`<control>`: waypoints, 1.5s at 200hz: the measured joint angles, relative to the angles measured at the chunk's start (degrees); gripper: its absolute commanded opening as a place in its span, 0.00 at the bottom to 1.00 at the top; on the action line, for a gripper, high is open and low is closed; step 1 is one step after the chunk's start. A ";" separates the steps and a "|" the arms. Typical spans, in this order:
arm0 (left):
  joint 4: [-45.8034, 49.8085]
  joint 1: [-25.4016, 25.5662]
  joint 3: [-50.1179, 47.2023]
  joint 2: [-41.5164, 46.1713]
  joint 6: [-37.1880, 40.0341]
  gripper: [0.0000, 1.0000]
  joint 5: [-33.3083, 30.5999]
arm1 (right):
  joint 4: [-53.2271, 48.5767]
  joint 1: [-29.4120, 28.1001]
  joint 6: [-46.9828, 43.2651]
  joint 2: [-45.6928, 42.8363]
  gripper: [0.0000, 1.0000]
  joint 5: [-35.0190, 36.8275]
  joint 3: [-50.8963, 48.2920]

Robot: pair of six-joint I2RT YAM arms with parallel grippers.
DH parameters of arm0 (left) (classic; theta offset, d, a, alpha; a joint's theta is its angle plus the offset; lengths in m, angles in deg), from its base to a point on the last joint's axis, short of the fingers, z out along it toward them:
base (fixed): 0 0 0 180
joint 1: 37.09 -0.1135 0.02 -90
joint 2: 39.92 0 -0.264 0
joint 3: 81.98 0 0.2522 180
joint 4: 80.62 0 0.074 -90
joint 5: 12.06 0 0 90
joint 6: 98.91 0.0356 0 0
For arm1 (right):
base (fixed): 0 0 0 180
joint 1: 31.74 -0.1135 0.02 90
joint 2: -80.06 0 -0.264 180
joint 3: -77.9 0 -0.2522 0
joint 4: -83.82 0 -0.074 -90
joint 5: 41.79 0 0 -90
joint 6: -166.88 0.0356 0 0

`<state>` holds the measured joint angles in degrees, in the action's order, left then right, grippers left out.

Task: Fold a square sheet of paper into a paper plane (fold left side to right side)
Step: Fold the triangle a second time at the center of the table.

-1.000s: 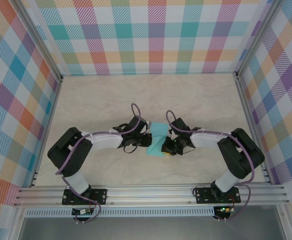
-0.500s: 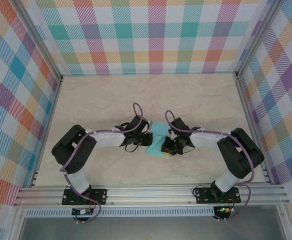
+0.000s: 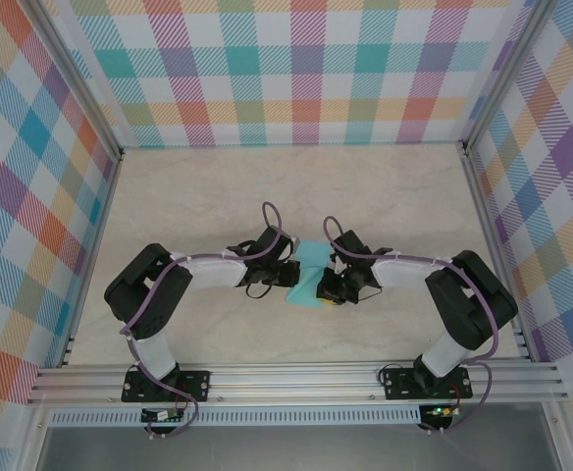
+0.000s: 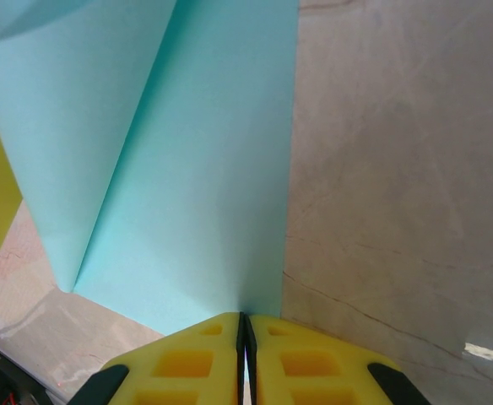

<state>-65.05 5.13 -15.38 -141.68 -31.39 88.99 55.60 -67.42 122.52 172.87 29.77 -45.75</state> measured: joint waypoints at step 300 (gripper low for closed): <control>-0.44 -0.15 0.66 -1.40 1.11 0.00 0.50 | 2.71 0.20 0.70 -9.14 0.11 3.82 -1.79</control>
<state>-65.49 4.98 -14.72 -143.08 -30.27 89.49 58.31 -67.22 123.22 163.74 33.59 -47.54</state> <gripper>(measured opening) 0.043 0.114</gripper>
